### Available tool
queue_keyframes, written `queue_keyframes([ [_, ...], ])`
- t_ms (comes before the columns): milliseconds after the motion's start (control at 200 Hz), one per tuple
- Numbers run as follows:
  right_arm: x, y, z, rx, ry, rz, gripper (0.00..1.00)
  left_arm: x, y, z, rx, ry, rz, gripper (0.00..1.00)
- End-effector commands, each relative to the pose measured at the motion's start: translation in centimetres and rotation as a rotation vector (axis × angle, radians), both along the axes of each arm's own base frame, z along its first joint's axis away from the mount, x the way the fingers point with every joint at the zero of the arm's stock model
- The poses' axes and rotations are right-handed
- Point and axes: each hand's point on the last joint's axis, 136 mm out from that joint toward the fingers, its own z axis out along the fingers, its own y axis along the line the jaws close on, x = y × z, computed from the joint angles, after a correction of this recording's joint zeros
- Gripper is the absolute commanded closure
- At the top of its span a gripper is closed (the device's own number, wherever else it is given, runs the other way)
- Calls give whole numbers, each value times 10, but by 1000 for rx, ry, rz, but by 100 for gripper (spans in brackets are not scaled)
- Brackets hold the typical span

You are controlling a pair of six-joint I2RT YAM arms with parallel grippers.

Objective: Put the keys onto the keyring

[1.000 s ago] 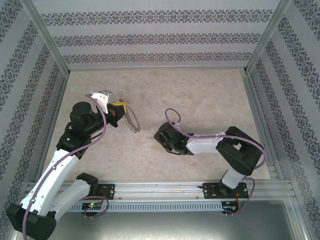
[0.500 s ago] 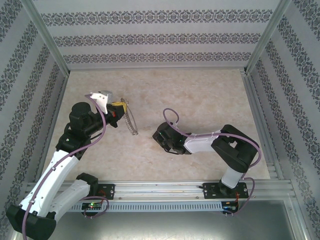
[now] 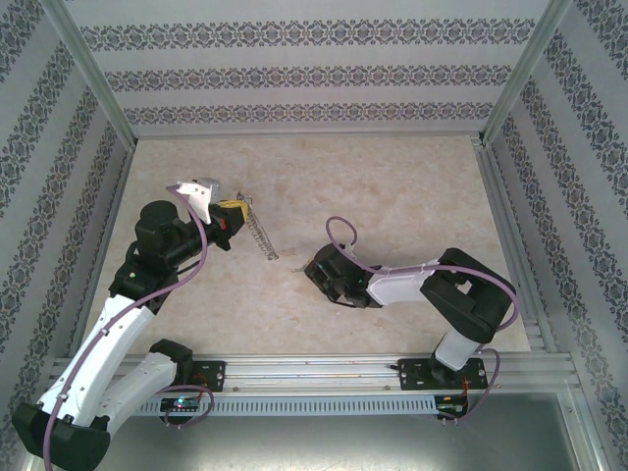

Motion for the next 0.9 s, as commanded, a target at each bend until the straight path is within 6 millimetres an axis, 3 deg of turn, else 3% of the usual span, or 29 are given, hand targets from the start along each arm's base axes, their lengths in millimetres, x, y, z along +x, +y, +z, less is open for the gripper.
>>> queue_keyframes([
  [0,1,-11,-7,-30,11,-33,69,-6,-6,16,-35,-52,-33,100],
  [170,8,-3,-7,-26,4,-22,69,-6,-6,14,-37,-49,-35,100],
  [390,21,6,9,-48,-49,20,69,-6,-7,13,-37,-45,-37,100],
  [585,23,0,21,-119,-61,42,70,-6,-6,14,-40,-45,-36,100],
  [894,25,2,21,-200,-34,93,71,-7,-6,16,-43,-50,-37,100],
])
